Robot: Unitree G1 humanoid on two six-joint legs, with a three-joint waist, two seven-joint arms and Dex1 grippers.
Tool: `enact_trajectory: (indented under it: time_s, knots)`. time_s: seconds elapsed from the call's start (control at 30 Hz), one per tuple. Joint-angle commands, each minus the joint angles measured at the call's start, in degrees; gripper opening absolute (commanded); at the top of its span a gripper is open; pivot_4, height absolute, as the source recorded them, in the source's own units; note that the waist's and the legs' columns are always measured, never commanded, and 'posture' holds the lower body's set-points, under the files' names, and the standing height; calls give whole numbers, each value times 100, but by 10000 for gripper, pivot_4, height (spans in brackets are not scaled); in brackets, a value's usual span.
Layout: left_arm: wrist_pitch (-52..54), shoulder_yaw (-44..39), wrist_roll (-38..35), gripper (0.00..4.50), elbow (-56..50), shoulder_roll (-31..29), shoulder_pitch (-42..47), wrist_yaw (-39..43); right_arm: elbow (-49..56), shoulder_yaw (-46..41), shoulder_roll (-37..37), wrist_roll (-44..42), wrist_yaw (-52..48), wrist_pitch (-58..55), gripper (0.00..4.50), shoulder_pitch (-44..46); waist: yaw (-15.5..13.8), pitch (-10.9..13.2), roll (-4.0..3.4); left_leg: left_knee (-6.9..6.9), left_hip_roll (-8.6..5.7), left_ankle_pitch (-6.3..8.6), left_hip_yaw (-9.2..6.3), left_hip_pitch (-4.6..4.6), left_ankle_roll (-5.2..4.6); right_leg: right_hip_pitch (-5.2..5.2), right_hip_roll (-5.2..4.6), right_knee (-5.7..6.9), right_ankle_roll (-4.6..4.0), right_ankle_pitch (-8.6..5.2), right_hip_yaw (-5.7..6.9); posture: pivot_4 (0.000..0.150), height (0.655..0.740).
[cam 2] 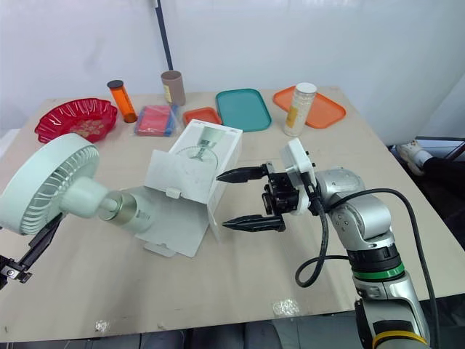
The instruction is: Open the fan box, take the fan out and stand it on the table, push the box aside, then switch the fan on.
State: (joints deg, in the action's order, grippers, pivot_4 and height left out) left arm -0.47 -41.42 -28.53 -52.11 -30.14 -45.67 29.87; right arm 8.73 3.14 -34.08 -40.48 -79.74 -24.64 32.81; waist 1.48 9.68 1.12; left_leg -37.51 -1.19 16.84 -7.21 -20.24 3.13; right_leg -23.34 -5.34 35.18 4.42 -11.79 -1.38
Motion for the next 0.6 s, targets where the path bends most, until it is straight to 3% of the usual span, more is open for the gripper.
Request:
enact_trajectory:
  time_s: [0.03,0.2,0.47,0.6]
  knots:
    - [-147,-299,-207,22542,-357,189,-337,301,36,-74,11,-39,-68,69,45000,138,1,1,0,0,0,0,0,0,0,0,0,0,0,0,0,1500,7384]
    - [-129,-706,-402,22542,-339,389,-512,348,-13,-54,61,-55,-116,49,45000,192,-9,2,-3,0,5,3,3,5,-2,1,5,1,-6,-4,0,1500,7384]
    - [244,-1575,-788,22542,29,114,-170,257,-55,7,176,-75,-161,-14,45000,306,-5,3,-2,-2,7,4,6,4,-1,-1,7,1,-7,-3,-1,1500,7384]
    - [443,-1549,-673,22542,153,140,21,187,-89,38,265,-45,-138,-30,45000,373,-6,2,-1,-2,7,5,4,4,0,-2,7,1,-8,-3,-1,1500,7384]
